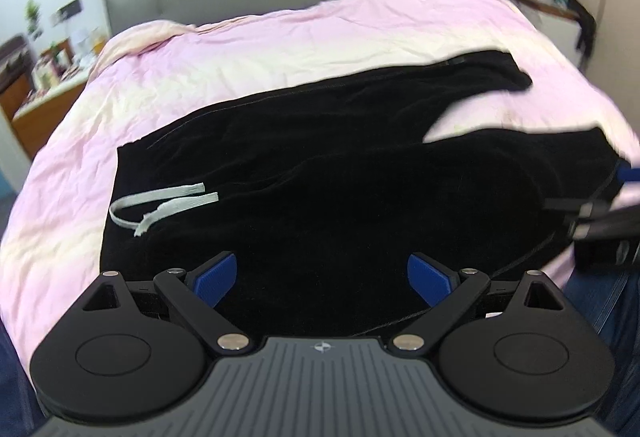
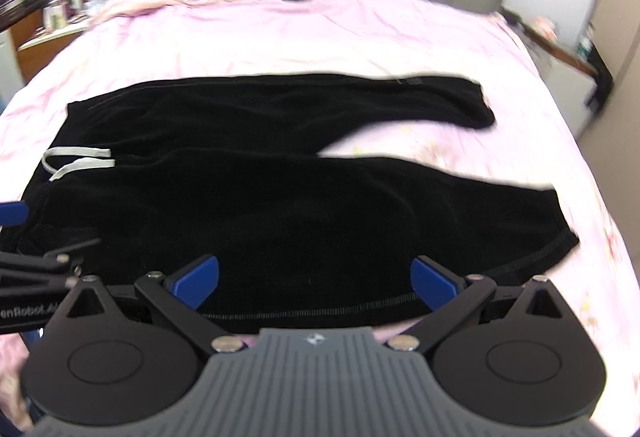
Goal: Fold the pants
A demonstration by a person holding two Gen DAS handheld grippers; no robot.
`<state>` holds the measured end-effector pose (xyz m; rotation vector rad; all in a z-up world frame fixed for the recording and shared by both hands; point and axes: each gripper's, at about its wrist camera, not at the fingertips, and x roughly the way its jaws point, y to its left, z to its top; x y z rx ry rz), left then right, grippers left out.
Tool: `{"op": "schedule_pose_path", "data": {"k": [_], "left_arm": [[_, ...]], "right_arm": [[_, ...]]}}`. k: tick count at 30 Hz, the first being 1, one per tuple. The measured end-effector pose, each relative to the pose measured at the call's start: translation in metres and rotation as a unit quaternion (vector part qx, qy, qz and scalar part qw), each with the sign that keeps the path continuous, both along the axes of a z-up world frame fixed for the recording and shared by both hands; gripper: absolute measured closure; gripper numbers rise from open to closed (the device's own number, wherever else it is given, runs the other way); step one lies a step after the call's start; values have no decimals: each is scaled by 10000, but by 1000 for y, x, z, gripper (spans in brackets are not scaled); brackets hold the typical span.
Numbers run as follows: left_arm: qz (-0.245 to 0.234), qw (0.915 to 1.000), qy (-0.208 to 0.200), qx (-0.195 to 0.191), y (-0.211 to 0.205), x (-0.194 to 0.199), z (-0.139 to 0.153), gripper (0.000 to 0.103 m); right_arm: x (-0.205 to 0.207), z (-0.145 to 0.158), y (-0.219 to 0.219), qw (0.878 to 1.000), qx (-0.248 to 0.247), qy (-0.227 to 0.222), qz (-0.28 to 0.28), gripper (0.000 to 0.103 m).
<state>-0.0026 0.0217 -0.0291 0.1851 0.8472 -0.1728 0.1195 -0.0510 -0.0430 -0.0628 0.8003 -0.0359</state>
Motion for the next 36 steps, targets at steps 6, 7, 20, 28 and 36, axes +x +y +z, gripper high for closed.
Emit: {"op": "schedule_pose_path", "data": {"k": [6,7,20,28,36], "left_arm": [[-692,9948,265,701,8,-6,-47,0],[-995,9912,295,828,7,-8,-57,5],[-3228,9177,423,2278,12,0,-138,14],[-3884,8748,64,2896,9,-18,-172,4],[-4120,8699,-422,2678,39,-2,-175,0]], "right_arm": [[9,-41,13,9812,-726,-61,1788,5],[8,-49,17,9711,-933,-95,2196,5],[3,-149,59,7728,-3716,306,5135,20],[10,-191,64,6969,-4416,279,5645,22],[26,-208,43,6600,-5159,-145,5459,23]]}}
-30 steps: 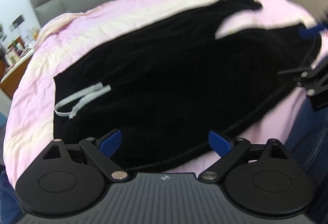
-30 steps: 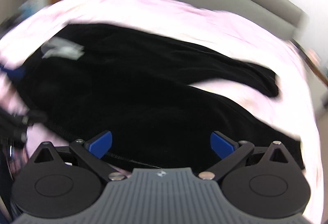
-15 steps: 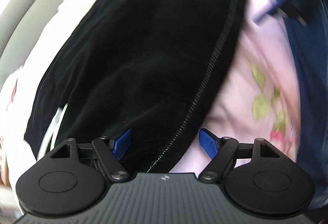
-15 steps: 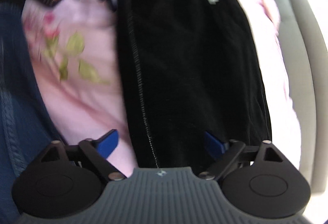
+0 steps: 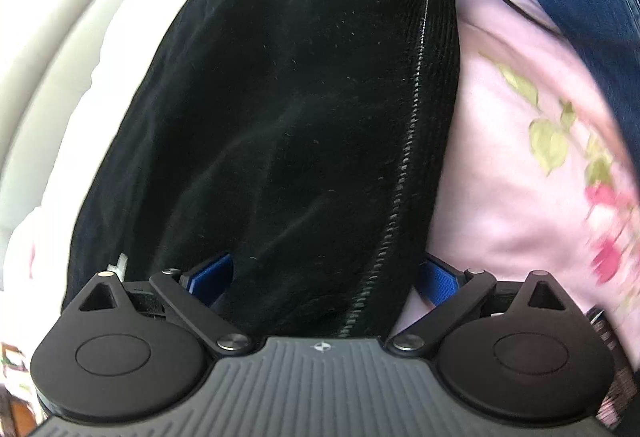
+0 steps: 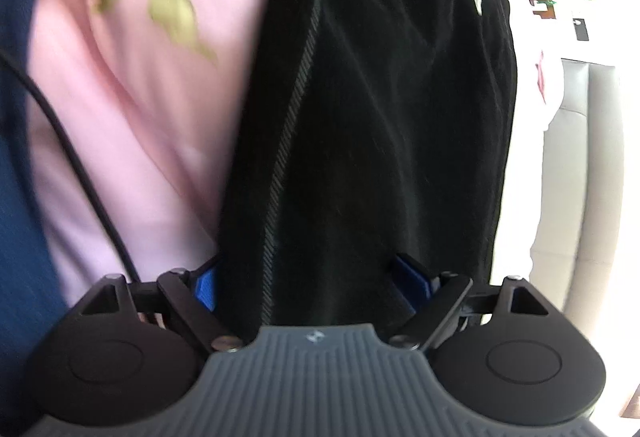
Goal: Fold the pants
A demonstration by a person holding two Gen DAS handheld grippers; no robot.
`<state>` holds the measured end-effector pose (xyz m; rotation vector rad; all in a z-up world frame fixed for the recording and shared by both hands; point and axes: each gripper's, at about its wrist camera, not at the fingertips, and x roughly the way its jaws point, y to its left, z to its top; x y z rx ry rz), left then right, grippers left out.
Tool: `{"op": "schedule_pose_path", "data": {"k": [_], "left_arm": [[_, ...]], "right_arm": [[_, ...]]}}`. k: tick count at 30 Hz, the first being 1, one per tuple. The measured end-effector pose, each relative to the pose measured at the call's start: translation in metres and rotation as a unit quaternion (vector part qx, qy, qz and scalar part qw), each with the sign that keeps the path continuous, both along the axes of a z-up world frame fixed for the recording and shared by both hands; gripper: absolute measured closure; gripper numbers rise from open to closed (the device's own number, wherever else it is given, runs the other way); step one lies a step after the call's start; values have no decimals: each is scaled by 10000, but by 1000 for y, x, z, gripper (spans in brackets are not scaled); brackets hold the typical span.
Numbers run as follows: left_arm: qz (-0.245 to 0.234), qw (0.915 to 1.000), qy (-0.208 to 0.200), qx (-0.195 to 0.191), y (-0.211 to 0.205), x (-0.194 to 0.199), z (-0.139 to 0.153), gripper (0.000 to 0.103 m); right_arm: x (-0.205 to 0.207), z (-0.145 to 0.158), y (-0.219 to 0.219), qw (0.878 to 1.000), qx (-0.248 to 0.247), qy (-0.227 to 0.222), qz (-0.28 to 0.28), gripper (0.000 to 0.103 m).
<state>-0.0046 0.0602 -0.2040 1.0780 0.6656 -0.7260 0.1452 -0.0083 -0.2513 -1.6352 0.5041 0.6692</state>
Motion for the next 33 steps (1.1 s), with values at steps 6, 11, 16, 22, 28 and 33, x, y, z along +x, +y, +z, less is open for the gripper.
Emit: {"op": "schedule_pose_path", "data": {"k": [6,11,16,22,28,33], "left_arm": [[117,9979,-500,385,15,6,0,0],[217,9962,-817,224,22,8,20,79],[118,9968,-734,295,33,12,33,81],[389,9973,-606,152,39,31,44,79],[569,9974,-385,214,43,35,36,75],[821,9964,-48,221,62,40,26,64]], "right_arm": [[16,7,-26,9987,-342,-252,-265,35],[31,33,-43,9983,103,-85,-571,94],[25,56,-64,9975,373,-274,-542,96],[34,58,-102,9907,326,-329,-1282,96],[45,68,-149,9766,593,-332,-2039,95],[46,65,-194,9637,767,-243,-2547,95]]}}
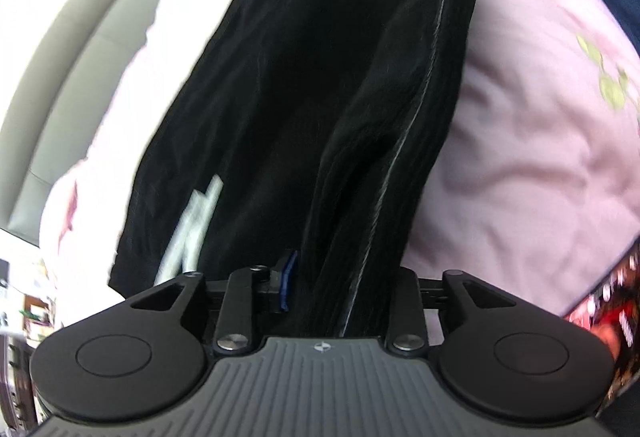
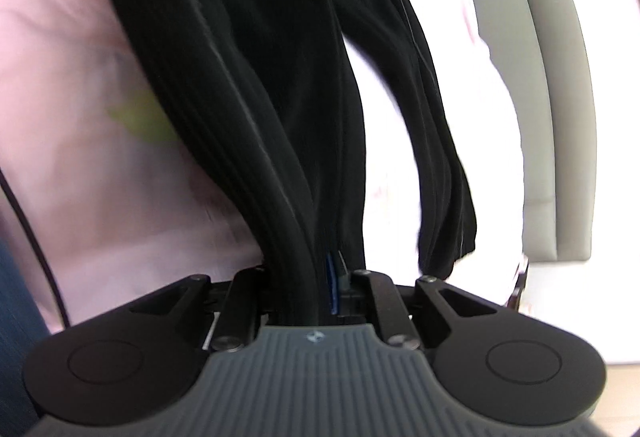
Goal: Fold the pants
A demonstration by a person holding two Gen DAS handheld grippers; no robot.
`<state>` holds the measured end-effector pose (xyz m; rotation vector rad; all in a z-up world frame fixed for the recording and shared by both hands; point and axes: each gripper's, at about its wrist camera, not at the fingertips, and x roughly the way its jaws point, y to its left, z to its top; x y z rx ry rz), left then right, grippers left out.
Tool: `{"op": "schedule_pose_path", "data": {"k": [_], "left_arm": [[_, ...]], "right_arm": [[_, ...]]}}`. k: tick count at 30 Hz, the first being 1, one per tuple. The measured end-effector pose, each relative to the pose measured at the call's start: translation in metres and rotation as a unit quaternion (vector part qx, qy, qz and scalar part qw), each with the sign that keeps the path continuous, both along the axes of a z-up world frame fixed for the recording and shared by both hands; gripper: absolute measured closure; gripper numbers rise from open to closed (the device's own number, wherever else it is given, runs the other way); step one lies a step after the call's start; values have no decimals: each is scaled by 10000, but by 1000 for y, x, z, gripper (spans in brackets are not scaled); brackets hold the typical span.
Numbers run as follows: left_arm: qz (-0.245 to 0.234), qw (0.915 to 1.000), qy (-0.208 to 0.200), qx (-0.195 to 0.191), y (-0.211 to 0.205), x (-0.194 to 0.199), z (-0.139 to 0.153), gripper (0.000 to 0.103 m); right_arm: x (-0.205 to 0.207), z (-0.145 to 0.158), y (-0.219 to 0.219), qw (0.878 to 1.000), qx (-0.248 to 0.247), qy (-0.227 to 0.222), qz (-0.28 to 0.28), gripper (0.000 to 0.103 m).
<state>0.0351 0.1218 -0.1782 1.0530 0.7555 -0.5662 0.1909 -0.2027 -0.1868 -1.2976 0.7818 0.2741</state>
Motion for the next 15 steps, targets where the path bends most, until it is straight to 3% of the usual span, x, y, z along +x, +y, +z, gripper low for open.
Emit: {"op": "schedule_pose_path", "data": {"k": [3,6,9,11,15], "left_arm": [[36,9995,97,293,12,-3,-13,66],[244,9995,179,-8,21,0,1,76],[179,9998,-51,-56,21,7,25,80],[192,9991,-332,-181,25,19,48,80],[269,9976,-553,-318,34,72,93,82]], "right_arm": [[-4,-1,-18,9998,50,4,-177,95],[-4,8,-28,9992,275,-153,-252,97],[-5,23,-30,9983,413,-371,-189,101],[17,44,-25,9966,569,-575,-184,101],[38,79,-21,9934,515,-1026,-71,102]]}}
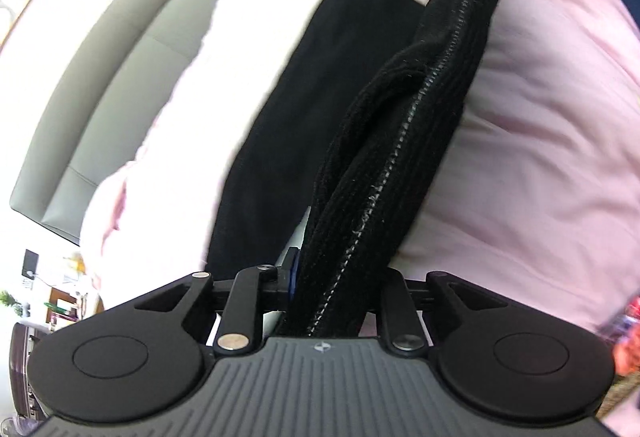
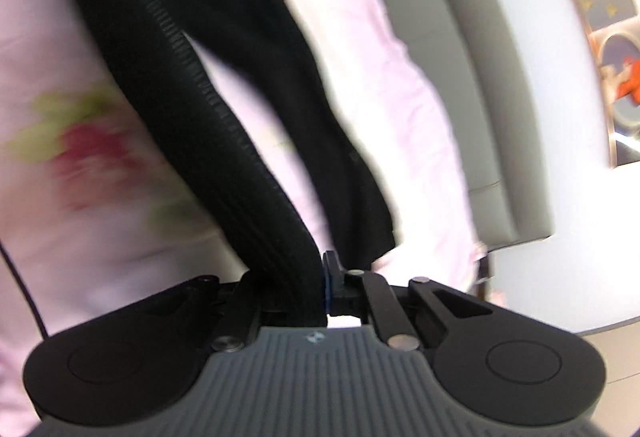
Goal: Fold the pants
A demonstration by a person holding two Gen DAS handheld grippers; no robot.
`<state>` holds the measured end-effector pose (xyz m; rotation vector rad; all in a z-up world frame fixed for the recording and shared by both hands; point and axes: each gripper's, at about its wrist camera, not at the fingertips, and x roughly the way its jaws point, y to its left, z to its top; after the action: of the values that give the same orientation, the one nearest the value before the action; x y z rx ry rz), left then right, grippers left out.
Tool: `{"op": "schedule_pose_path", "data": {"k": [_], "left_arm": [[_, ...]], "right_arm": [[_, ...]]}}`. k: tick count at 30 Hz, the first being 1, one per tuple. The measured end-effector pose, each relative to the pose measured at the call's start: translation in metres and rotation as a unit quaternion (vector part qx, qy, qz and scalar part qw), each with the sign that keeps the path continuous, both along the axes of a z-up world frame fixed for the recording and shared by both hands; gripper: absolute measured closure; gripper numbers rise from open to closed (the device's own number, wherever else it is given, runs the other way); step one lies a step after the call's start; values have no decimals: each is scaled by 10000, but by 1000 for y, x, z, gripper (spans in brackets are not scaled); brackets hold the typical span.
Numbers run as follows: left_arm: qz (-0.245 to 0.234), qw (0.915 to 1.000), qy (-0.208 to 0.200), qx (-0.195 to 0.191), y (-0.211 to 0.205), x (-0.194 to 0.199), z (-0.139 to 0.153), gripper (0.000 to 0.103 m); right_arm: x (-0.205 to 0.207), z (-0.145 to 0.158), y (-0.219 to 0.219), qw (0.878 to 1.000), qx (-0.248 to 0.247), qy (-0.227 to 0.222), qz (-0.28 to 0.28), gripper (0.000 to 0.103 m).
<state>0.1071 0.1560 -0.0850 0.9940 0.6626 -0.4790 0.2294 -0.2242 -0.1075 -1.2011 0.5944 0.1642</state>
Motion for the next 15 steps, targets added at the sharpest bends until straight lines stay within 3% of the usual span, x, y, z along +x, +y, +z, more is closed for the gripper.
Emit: {"op": "schedule_pose_path", "data": {"k": [3,6,11,15], "left_arm": [[75,9998,64,-149,6,52,28,82],[84,9993,321,-147,11,107,35,81],[285,9950,934,-203,20,195,9,81],[555,9895,1281,-373,29,243,-15,80]], "right_arm": [[36,24,1,9997,-129,-198,76,102],[75,39,4,9990,-309,-93,324,102],[144,30,16,9939,-713,385,741,102],[194,15,25,9912,-753,677,853,102]]}}
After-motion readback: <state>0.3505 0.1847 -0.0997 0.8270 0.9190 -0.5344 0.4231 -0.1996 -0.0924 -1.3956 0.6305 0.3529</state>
